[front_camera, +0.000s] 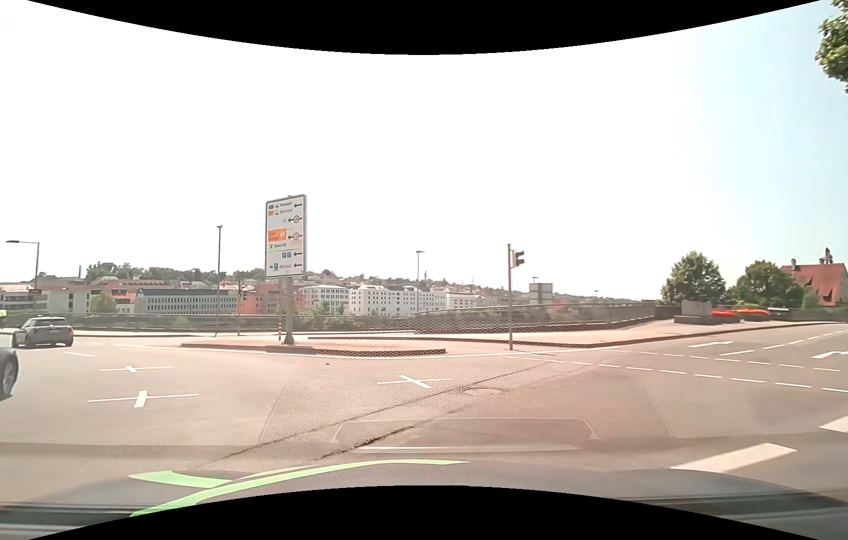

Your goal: Follow the waypoints while adhering to traffic rules and regulations

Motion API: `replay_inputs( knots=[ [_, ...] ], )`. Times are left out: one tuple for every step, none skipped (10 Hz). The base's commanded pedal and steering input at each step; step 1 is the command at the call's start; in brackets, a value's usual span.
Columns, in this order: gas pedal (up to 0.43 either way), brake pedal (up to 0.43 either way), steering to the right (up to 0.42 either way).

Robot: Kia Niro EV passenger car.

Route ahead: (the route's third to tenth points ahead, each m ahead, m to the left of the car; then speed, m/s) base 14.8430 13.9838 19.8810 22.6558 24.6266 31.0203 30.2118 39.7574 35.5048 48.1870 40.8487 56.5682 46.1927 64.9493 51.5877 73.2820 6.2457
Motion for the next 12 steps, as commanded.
replay_inputs(
  knots=[
    [0.047,0.000,-0.221],
    [0.047,0.000,-0.223],
    [0.059,0.000,-0.224],
    [0.059,0.000,-0.228],
    [0.059,0.000,-0.230],
    [0.067,0.000,-0.230],
    [0.067,0.000,-0.230],
    [0.067,0.000,-0.231],
    [0.079,0.000,-0.234],
    [0.087,0.000,-0.235],
    [0.087,0.000,-0.237],
    [0.087,0.000,-0.237]
  ],
)
